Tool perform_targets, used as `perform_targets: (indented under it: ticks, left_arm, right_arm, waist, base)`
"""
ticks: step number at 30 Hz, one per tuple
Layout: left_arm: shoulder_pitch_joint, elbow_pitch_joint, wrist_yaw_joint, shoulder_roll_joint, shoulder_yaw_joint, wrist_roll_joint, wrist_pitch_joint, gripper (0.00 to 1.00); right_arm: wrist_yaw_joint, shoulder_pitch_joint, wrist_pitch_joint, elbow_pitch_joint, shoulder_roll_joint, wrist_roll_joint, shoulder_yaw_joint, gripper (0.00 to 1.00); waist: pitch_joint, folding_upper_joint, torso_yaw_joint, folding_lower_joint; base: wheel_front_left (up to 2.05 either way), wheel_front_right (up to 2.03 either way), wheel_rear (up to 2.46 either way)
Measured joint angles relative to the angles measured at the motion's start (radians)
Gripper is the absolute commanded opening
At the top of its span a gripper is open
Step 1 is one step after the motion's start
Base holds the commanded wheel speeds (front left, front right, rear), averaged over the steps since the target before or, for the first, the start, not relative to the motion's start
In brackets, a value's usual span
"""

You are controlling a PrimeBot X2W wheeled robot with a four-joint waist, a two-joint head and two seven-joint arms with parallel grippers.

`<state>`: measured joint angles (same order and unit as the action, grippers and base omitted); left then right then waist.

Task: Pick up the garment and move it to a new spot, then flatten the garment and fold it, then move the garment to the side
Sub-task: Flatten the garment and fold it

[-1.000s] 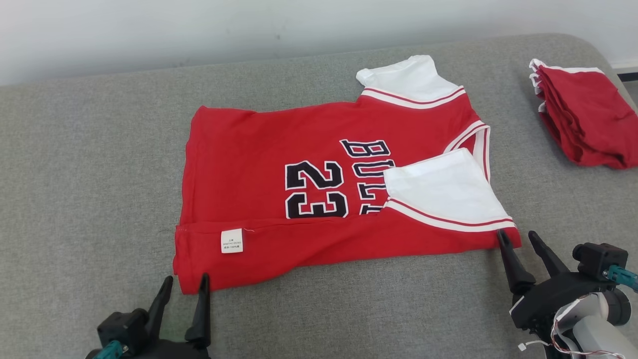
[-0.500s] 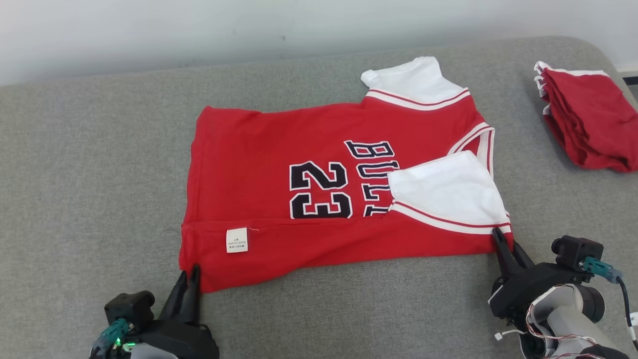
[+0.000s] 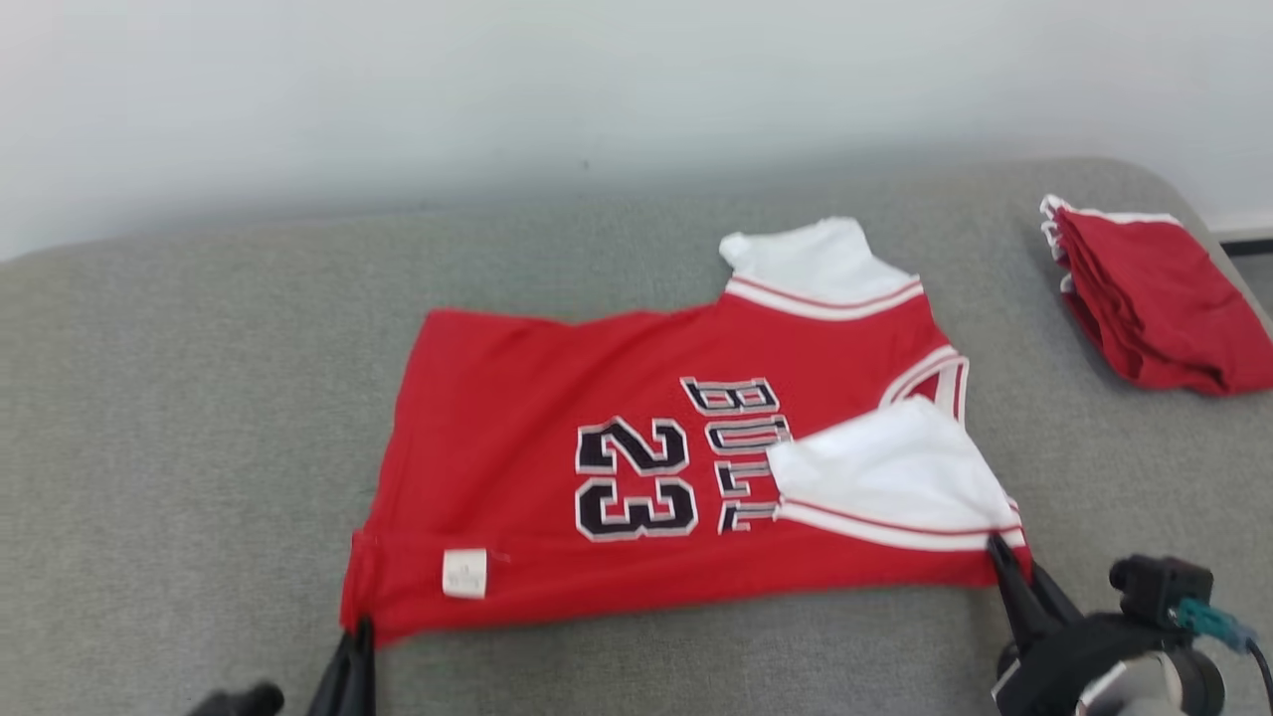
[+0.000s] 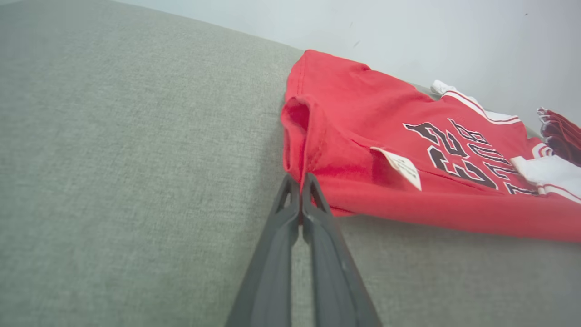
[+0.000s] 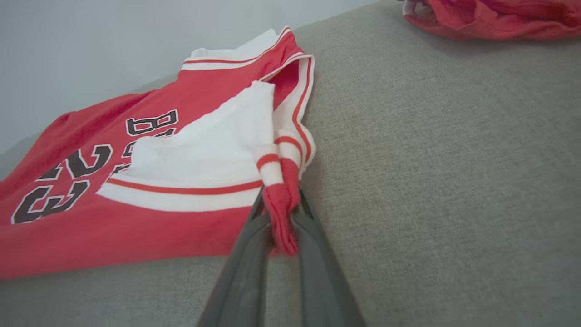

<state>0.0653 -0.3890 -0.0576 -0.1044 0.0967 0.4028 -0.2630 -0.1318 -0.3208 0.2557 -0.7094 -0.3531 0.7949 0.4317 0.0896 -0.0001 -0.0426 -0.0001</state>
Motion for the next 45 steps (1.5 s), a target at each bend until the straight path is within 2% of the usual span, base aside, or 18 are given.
perform_targets:
  ticks: [9, 13, 14, 15, 16, 23, 34, 45]
  left_arm:
    - [-0.151, 0.063, 0.015, 0.024, 0.038, 0.007, 0.006, 0.0]
    - [-0.177, 0.06, 0.019, 0.031, 0.049, 0.019, 0.008, 0.0]
    - [-0.178, 0.057, 0.02, 0.032, 0.049, 0.023, 0.008, 0.0]
    - [-0.178, 0.056, 0.022, 0.033, 0.048, 0.023, 0.007, 0.62]
    - [-0.177, 0.056, 0.022, 0.032, 0.046, 0.023, 0.007, 0.98]
    - [-0.135, 0.138, 0.024, 0.03, -0.006, -0.021, 0.002, 1.0]
    - [-0.061, 0.28, 0.023, 0.01, -0.08, -0.117, 0.0, 1.0]
    - [-0.05, 0.296, -0.005, -0.015, -0.1, -0.192, 0.0, 1.0]
  right_arm:
    - [0.0, 0.208, -0.055, 0.143, -0.058, 0.005, -0.054, 0.0]
    - [0.0, 0.293, -0.096, 0.198, -0.053, -0.004, -0.109, 0.0]
    - [0.0, 0.305, -0.097, 0.215, -0.047, -0.008, -0.121, 0.13]
    - [0.0, 0.31, -0.099, 0.226, -0.039, -0.016, -0.137, 0.81]
    - [0.0, 0.312, -0.102, 0.237, -0.033, -0.03, -0.15, 1.0]
    - [0.0, 0.299, -0.066, 0.356, 0.022, -0.133, -0.242, 1.0]
    - [0.0, 0.27, -0.009, 0.49, 0.084, -0.273, -0.316, 1.0]
    - [0.0, 0.278, 0.005, 0.568, 0.145, -0.465, -0.337, 1.0]
  waist:
    - [-0.062, 0.0, 0.042, 0.0]
    - [-0.08, 0.0, 0.05, 0.0]
    - [-0.083, 0.0, 0.049, 0.0]
    - [-0.084, -0.0001, 0.046, 0.0]
    - [-0.085, 0.0, 0.043, 0.0]
    - [-0.097, 0.0, 0.019, 0.0001]
    - [-0.104, 0.0, -0.004, 0.0001]
    - [-0.093, 0.0001, -0.011, 0.0001]
  base:
    - [0.0, 0.0, 0.0]
    - [0.0, 0.0, 0.0]
    - [0.0, 0.0, 0.0]
    - [0.0, 0.0, 0.0]
    - [0.0, 0.0, 0.0]
    - [0.0, 0.0, 0.0]
    - [0.0, 0.0, 0.0]
    - [0.0, 0.0, 0.0]
